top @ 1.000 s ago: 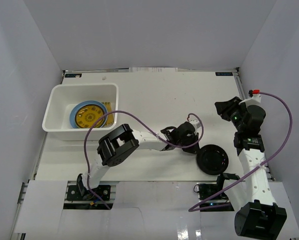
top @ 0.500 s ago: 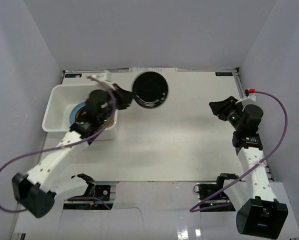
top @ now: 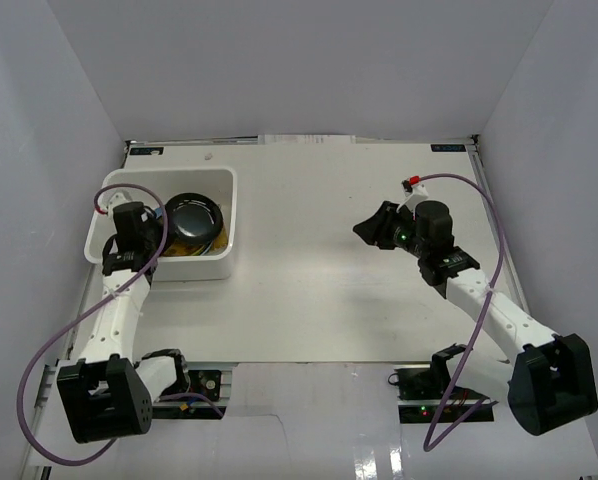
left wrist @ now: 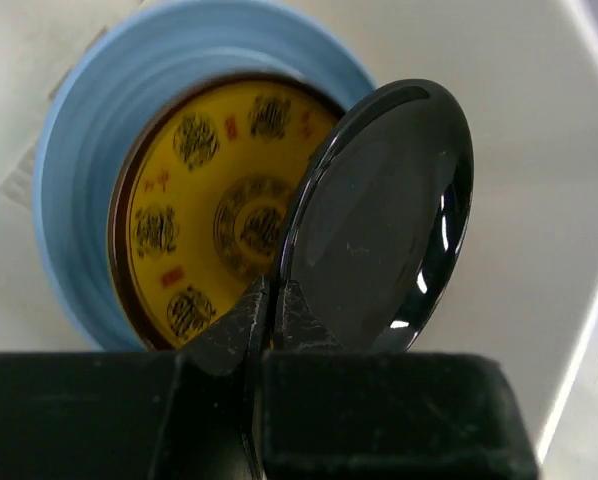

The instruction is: Place the plates into the plastic bin on the countertop

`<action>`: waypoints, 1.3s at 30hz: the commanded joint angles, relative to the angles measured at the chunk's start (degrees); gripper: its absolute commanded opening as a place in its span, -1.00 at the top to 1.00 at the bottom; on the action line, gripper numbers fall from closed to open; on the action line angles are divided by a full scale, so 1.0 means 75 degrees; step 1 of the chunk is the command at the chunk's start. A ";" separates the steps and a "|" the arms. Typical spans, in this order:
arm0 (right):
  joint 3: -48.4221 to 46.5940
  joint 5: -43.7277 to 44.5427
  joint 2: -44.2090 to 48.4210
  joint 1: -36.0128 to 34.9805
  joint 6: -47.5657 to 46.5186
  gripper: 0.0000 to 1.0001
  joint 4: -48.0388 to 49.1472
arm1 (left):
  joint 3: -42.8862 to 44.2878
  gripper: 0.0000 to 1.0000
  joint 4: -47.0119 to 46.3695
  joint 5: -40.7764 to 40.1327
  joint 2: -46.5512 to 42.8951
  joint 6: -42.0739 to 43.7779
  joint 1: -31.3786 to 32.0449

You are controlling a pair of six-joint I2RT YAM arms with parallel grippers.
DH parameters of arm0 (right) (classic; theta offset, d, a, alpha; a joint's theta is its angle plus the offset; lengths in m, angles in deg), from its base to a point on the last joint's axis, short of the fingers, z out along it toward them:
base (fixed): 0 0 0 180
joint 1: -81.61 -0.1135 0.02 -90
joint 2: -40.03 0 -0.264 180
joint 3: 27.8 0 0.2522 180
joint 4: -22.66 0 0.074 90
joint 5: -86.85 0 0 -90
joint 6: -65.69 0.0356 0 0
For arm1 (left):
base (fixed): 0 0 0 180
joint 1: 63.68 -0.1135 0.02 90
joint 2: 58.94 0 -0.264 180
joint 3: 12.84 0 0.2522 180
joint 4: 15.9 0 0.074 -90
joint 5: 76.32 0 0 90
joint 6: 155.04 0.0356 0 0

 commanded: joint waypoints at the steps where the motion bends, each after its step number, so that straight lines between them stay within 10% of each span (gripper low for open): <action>1: -0.0357 0.0437 -0.0113 -0.0174 -0.0199 0.14 0.0329 | 0.0135 1.00 -0.0045 -0.0380 -0.0574 0.0010 -0.0050; 6: -0.0368 0.0508 -0.0324 -0.0385 -0.0164 0.11 0.0423 | 0.0229 0.89 0.0248 -0.0805 -0.0317 0.0104 -0.0109; 9: -0.0462 0.0613 -0.0336 -0.0491 -0.0234 0.06 0.0329 | 0.0404 0.33 0.0296 -0.0946 -0.0549 0.0116 -0.0109; 13: -0.0497 0.0742 -0.0336 -0.0573 -0.0258 -0.05 0.0317 | 0.0684 -0.93 -0.0090 -0.0549 -0.1193 0.0209 -0.0109; 20: -0.0848 0.0941 -0.0172 -0.0620 -0.0457 -0.95 -0.0010 | 0.1249 -0.96 -0.0335 0.2213 -0.1441 0.0245 -0.0086; 27: -0.1797 0.1945 0.1138 -0.0631 -0.1464 -0.80 -0.0972 | 0.1704 -0.96 -0.1894 0.5810 -0.1523 -0.0002 0.0570; 39: -0.1412 0.3754 0.3942 -0.0631 -0.1769 -0.80 -0.0807 | 0.2186 -0.96 -0.2060 0.6706 -0.1722 0.0373 0.1274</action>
